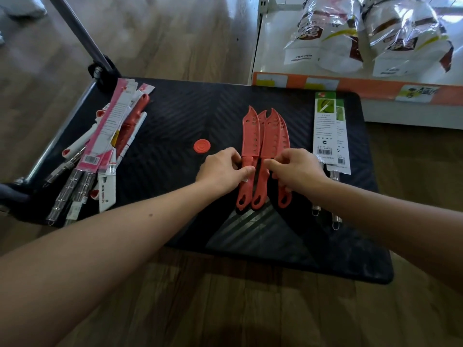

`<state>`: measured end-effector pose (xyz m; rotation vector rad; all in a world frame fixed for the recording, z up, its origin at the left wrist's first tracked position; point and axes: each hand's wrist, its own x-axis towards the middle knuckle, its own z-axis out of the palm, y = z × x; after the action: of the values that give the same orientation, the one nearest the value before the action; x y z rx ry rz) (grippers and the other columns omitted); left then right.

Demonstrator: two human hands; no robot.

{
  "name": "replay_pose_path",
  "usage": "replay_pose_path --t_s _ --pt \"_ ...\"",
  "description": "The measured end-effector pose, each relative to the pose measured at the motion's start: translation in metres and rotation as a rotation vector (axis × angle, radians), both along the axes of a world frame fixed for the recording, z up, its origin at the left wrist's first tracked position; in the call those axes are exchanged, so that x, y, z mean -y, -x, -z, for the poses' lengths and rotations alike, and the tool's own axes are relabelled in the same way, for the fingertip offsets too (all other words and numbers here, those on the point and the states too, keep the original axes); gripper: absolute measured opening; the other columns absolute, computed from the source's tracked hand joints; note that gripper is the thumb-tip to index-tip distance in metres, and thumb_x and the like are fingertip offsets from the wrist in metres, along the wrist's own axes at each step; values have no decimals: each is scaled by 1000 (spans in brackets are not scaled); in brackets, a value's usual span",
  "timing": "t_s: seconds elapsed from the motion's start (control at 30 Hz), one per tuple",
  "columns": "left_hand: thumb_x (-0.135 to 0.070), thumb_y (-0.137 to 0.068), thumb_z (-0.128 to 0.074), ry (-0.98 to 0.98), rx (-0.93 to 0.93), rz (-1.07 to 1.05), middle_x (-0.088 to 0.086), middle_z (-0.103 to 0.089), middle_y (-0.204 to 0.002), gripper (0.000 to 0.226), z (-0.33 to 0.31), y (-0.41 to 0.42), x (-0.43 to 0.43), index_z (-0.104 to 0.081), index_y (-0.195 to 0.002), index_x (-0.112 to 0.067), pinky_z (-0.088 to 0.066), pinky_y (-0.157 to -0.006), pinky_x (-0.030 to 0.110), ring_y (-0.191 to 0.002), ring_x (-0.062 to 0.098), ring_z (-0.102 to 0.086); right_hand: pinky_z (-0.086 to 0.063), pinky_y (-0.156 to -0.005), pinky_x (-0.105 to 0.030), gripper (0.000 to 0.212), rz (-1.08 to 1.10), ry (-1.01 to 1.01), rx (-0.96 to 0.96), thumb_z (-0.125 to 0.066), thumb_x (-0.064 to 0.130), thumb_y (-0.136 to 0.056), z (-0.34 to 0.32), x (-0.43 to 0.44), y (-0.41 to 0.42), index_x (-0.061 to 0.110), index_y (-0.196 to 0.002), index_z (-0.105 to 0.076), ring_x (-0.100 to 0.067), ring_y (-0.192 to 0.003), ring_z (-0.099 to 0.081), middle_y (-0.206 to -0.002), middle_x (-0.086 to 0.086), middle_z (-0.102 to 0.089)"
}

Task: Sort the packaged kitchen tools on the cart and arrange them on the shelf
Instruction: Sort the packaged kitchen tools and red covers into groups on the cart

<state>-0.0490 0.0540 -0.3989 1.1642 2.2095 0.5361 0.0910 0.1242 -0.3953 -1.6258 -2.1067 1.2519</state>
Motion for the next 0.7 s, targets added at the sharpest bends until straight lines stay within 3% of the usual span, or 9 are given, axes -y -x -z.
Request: replay_pose_path --t_s 0.1,0.3,0.47,0.7 --pt "-48 -82 -62 -34 -105 18 -5 -61 -100 33 -6 4 3 -56 -103 -24 -52 -83 38 -95 16 -60 -43 -67 -28 17 -78 -178 29 -60 34 -84 -4 -3 6 18 -80 -62 -14 -78 -58 -75 7 -60" --pt "-49 -84 -58 -29 -310 71 -2 -57 -113 41 -17 32 21 -53 -114 -22 -46 -73 32 -96 15 -57 -49 -74 -30 13 -235 -337 -74 -58 25 -86 -15 1 44 15 -94 -61 -16 -86 -60 -91 1 -65" --pt "-48 -86 -55 50 -437 173 0 -56 -112 39 -25 65 45 -54 -114 -22 -50 -81 38 -103 20 -56 -52 -81 -38 16 -390 -268 -93 -59 23 -84 -14 22 75 12 -95 -63 -19 -89 -63 -94 -2 -68" --pt "-46 -86 -55 44 -484 169 0 -57 -110 34 -27 115 83 -56 -111 -22 -51 -81 40 -97 18 -56 -48 -74 -28 8 -514 -223 -81 -61 26 -84 -7 55 121 22 -91 -62 -14 -83 -59 -82 9 -58"
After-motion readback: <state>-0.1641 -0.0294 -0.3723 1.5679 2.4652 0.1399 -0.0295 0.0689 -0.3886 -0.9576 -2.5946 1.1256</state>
